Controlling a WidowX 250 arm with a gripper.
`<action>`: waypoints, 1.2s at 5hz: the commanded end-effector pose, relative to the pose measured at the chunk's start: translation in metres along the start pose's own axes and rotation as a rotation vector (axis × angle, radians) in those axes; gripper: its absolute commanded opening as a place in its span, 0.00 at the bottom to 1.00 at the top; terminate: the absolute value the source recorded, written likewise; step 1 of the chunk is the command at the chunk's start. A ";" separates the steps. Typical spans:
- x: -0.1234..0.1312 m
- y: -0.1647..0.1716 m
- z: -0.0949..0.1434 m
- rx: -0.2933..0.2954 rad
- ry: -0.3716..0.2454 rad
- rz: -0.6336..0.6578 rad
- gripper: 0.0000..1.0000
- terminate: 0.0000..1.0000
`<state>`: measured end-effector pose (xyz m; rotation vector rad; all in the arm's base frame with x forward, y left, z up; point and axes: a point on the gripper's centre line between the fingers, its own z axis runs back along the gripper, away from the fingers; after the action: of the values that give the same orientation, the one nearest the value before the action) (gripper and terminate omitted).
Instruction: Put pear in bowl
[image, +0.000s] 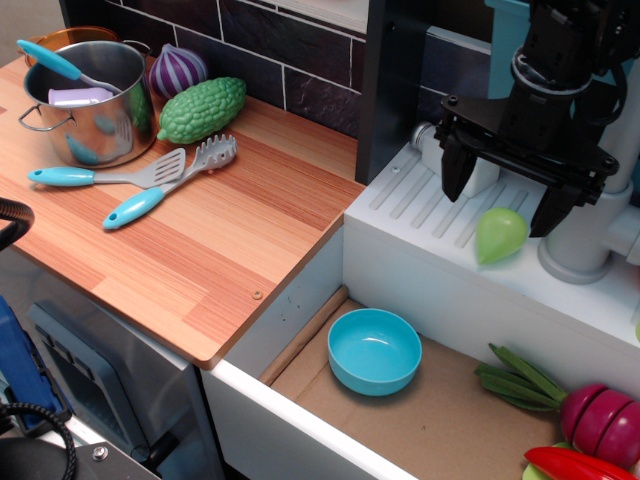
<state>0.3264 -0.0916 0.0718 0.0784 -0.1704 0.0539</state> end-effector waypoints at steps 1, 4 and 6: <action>0.000 0.000 0.000 0.000 0.000 0.000 1.00 0.00; 0.020 -0.005 -0.029 -0.021 -0.129 -0.021 1.00 0.00; 0.028 0.002 -0.045 -0.052 -0.171 -0.050 1.00 0.00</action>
<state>0.3583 -0.0837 0.0169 0.0405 -0.3077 -0.0021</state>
